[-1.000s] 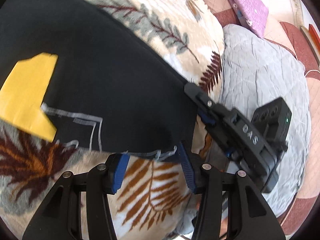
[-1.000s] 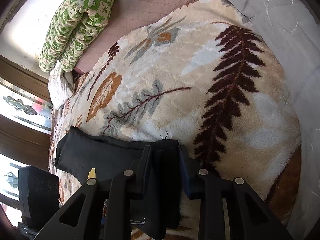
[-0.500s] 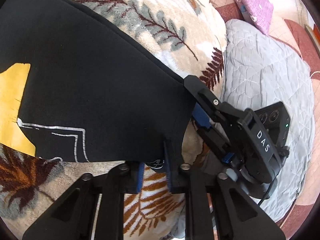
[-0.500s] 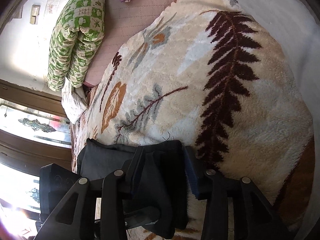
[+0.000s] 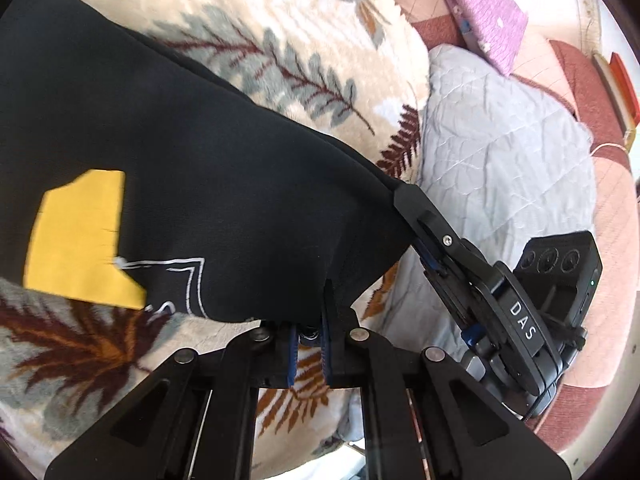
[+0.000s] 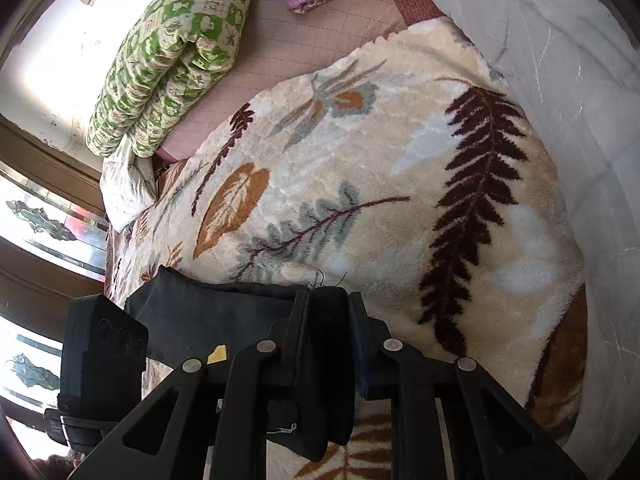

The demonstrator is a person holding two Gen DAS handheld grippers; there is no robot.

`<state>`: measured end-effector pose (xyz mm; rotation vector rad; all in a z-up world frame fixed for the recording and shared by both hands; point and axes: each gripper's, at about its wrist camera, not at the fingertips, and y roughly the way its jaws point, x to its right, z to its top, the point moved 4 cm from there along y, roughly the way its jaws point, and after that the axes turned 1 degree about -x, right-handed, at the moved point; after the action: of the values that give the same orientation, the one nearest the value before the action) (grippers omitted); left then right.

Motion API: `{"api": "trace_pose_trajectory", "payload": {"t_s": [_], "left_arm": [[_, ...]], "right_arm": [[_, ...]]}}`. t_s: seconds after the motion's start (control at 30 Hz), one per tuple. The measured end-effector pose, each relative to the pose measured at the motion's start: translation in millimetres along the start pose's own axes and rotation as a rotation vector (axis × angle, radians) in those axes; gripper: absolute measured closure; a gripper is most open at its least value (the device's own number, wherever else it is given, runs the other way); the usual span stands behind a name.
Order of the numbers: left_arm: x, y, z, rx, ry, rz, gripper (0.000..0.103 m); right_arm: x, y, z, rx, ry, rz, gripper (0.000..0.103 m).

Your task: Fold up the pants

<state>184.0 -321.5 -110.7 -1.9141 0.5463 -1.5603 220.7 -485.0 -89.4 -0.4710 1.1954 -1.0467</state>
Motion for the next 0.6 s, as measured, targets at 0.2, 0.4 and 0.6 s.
{"api": "trace_pose_trajectory", "payload": {"t_s": [0.2,0.4,0.6], "left_arm": [[-9,-40,4,0.04,-0.024,-0.041,0.097],[-37,-86,16,0.082,-0.075,-0.077,0.097],[-85,-123,31,0.112,-0.151,-0.094,0.097]], "right_arm": [[-39,-14,2,0.016,-0.031,-0.011,0.085],[-86,-11,4,0.012,-0.057,0.002,0.085],[-139,18,3,-0.02,-0.079,0.032,0.085]]}}
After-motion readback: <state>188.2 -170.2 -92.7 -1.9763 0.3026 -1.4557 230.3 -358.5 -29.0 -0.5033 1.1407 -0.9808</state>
